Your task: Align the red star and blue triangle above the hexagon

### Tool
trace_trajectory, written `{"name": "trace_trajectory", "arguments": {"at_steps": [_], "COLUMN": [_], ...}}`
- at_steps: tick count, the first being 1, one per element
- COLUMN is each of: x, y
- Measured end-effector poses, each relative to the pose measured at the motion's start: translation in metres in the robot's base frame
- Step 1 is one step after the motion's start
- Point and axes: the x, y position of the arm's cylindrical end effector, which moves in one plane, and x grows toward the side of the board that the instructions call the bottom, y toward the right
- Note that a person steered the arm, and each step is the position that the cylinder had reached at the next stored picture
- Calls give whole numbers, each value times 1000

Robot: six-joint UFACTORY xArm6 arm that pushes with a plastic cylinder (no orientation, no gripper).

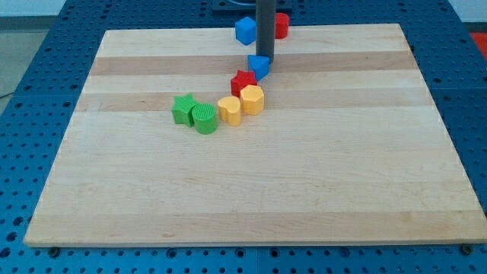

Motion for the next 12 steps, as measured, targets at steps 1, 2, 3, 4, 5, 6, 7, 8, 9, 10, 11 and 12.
{"name": "trace_trajectory", "arguments": {"at_steps": [1, 2, 3, 4, 5, 6, 7, 8, 9, 10, 11, 12], "x": [0, 7, 32, 63, 77, 79, 78, 76, 76, 74, 50, 3], "y": [-76, -142, -153, -137, -122, -97, -58, -40, -60, -99, -141, -148]}}
